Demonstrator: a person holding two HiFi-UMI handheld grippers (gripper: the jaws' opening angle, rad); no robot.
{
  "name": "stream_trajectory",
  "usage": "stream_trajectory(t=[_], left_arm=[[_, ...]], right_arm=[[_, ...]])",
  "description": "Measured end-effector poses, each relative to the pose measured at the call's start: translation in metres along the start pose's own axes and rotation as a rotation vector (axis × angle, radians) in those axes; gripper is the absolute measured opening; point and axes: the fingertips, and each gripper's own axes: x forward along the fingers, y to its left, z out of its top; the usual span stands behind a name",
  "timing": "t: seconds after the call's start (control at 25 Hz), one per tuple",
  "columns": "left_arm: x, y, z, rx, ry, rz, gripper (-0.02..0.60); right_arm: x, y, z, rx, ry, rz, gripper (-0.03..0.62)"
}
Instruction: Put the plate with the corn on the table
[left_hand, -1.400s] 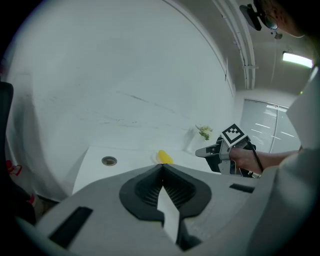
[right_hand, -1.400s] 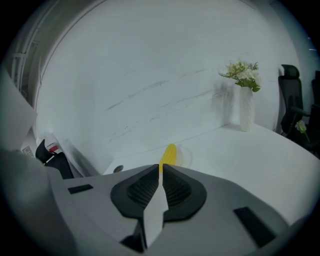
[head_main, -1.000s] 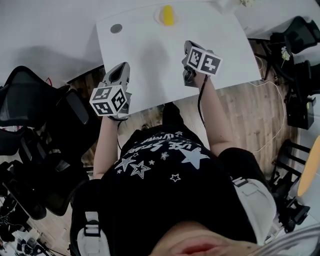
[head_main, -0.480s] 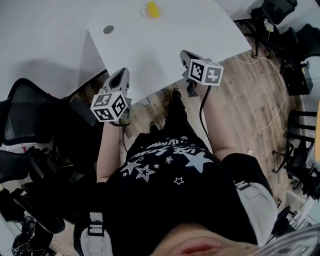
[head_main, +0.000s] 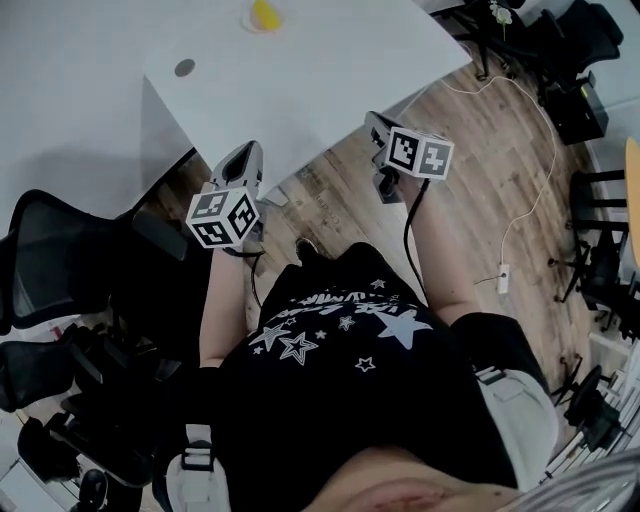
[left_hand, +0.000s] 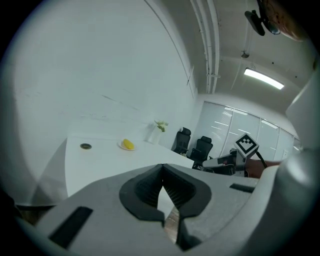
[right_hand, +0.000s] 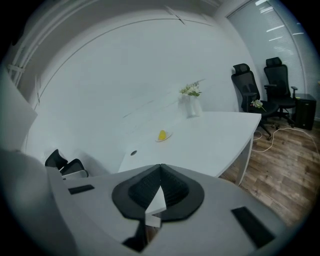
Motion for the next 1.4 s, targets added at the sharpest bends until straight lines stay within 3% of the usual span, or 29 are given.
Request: stream_trajectory(t=[0.16,0.48,0.76,1.08,1.4], left_arm=[[0.005,-0.017,-0.004,0.040,0.013,-0.043,0.006],[0.003,-0.059,-0.015,0.041,0.000,-0.013,0.006],[-0.022,-0.119,-0.033,0.081,0.015,-0.034,0.006],[-0.077,-0.184,-0.067,0.089,0.006,-0.046,0.006],[-0.126,-0.234,-0.092,0.095,-0.018,-0.013,0.006]], right_arm=[[-0.009,-0.002,-0.011,0.031,0.001,0.005,0.006],[-0.049,-0.017,-0.033,0.055,0.014,0.055,0.006],[-0.110,-0.016,-0.062,0.071,0.002,0.105,0.006],[-0.185,-0.006,-0.094,0.039,-0.022,0.131,0.006],[-0.250,0.010,-0.119,-0.065,-0.031,0.166,0.006]])
